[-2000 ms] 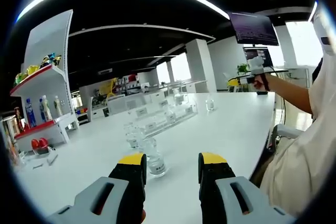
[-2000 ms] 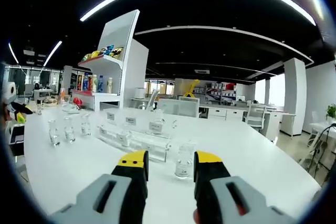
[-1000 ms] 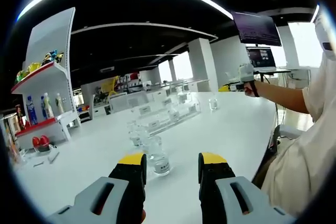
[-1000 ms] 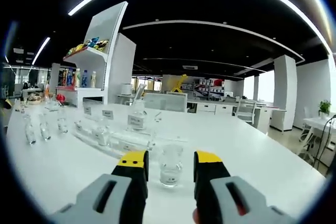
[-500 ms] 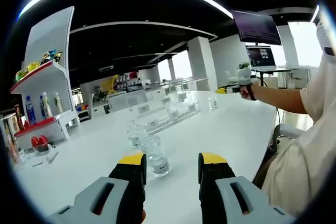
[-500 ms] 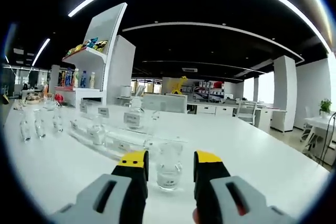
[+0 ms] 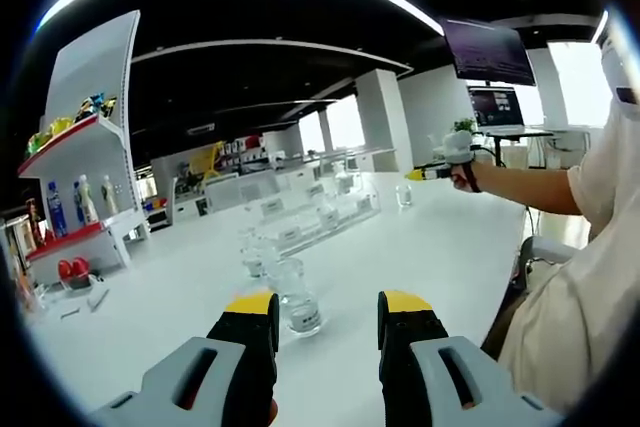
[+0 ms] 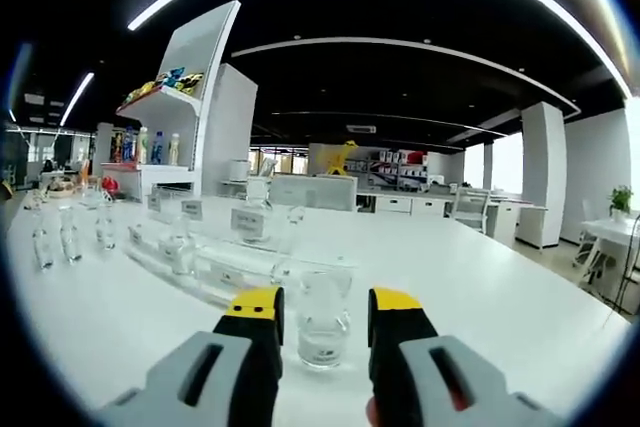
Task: Identify the label on the chemical reagent bottle, grasp the chemical reagent bottle, and place it in the designated position on the reagent rack
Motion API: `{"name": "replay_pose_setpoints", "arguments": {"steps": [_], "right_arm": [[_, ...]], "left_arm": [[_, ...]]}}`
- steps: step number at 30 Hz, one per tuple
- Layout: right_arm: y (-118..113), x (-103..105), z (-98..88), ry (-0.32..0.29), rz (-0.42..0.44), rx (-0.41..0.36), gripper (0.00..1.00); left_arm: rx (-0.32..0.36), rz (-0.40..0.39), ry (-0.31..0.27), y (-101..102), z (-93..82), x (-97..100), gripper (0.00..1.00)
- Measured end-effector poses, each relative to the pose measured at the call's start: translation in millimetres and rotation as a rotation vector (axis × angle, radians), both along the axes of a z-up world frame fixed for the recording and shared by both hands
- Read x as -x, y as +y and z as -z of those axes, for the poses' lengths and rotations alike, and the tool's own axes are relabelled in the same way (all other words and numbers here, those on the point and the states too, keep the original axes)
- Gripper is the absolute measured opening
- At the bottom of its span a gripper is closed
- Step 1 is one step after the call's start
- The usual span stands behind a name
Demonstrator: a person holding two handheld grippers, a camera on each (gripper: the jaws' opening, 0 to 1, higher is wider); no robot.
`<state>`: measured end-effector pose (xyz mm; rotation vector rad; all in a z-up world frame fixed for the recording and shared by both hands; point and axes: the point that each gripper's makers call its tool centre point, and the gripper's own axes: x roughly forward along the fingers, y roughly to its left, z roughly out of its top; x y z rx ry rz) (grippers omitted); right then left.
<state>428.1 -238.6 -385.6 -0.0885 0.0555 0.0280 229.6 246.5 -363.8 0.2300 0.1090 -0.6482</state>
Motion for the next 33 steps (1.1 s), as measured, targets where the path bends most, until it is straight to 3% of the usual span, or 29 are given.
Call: {"name": "replay_pose_setpoints", "arguments": {"steps": [33], "right_arm": [[1, -3, 9.9, 0.02, 0.01, -0.02, 0.33]], "left_arm": [[0.004, 0.024, 0.007, -14, 2.0, -0.1, 0.4]]}}
